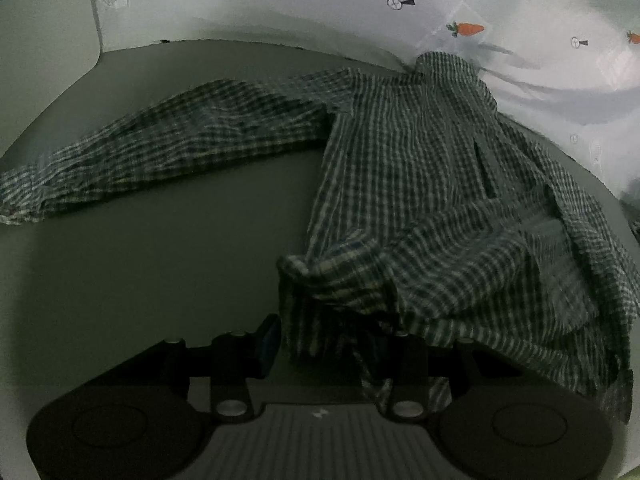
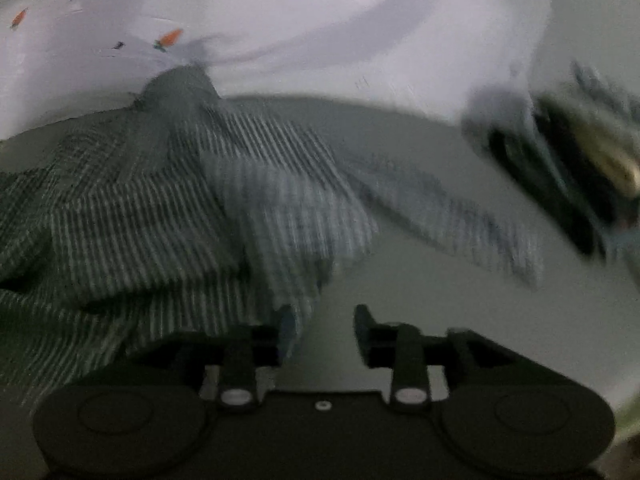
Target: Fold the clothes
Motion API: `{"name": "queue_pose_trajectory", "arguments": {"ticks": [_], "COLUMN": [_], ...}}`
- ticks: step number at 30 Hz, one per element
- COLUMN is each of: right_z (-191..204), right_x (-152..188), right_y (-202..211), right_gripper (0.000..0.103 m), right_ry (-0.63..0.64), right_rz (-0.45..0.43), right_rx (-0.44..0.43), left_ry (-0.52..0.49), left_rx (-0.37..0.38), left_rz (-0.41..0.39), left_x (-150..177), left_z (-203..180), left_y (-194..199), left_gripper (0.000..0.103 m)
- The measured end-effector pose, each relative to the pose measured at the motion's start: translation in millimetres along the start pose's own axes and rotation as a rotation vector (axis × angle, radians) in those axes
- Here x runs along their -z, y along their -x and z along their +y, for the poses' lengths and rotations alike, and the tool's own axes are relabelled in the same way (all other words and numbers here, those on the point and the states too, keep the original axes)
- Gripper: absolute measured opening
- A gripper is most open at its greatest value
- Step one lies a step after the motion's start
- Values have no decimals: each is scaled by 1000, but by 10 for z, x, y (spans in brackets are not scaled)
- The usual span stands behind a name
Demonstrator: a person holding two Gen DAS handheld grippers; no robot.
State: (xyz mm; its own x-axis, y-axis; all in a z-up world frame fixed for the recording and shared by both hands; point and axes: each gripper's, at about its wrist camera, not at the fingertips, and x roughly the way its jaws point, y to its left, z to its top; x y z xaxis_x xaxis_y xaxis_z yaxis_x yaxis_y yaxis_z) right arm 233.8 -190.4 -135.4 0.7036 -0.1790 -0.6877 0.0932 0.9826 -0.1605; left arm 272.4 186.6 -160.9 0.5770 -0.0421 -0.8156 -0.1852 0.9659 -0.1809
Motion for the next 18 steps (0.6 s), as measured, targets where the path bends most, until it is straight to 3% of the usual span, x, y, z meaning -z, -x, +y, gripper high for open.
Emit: {"name": "queue_pose_trajectory", "arguments": {"ticks": [6,8,18], "right_z": [380,555,1177], "right_x": [-374,-434,-494], "right_y": [-412,-598,-1424], "right_gripper": [51,55,55], "right_ry": [189,272,623], "right_rz": [-35,-27,24], "right_rx": [-36,-36,88], "left_ry": [37,49,36], "left_rx": [-9,-12,-29], "left_rz": [-37,-49,-110], "left_x": [-112,-150,-429], "left_z": [-30,-40,-157], "left_y": [6,9,-35], "left_gripper": [45,50,57]}}
